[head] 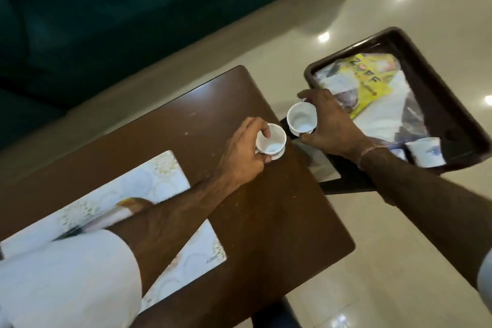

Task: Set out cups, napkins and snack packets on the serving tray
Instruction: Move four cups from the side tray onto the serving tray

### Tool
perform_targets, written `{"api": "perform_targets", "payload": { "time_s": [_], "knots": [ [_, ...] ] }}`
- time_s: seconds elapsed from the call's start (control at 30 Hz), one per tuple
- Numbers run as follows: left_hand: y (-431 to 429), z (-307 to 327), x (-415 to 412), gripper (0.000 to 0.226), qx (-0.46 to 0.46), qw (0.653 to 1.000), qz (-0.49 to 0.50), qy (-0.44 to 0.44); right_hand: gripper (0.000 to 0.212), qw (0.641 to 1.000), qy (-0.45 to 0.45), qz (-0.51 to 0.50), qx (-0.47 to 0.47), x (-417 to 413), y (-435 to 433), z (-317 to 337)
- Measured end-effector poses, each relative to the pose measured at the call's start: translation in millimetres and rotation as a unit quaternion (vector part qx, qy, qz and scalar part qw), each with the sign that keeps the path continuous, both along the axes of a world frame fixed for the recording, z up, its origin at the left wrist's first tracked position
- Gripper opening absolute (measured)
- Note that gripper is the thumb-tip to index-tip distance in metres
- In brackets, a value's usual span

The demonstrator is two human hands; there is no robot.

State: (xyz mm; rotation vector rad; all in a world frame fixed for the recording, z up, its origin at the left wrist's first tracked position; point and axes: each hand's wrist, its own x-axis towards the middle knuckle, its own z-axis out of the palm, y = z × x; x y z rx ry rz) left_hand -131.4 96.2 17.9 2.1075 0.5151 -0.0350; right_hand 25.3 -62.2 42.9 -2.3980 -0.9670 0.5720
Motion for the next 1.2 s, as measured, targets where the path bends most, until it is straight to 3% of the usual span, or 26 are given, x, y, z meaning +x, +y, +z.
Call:
{"api": "perform_targets", "payload": {
  "time_s": [0.2, 0.77, 0.97, 1.2],
  "knots": [
    [49.5, -1.7, -118.0, 0.086, -0.001, 0.995, 0.079, 0.064, 0.087, 0.992, 0.045, 0.11, -0.032, -85.3, 79.0, -11.2],
    [116.2, -15.1, -392.0, 0.062, -0.013, 0.97, 0.229, 0.077, 0.08, 0.923, 0.091, 0.371, -0.045, -317.5, 243.3, -40.3],
    [114.1, -29.5, -433.5, 0.085, -0.012, 0.959, 0.258, 0.114, 0.074, 0.884, 0.089, 0.456, -0.045, -366.2, 279.1, -50.8],
    [108.4, -39.9, -447.2, 0.088, -0.028, 0.958, 0.278, 0.056, 0.07, 0.869, 0.086, 0.481, -0.075, -387.0, 303.9, -51.2]
  ]
}}
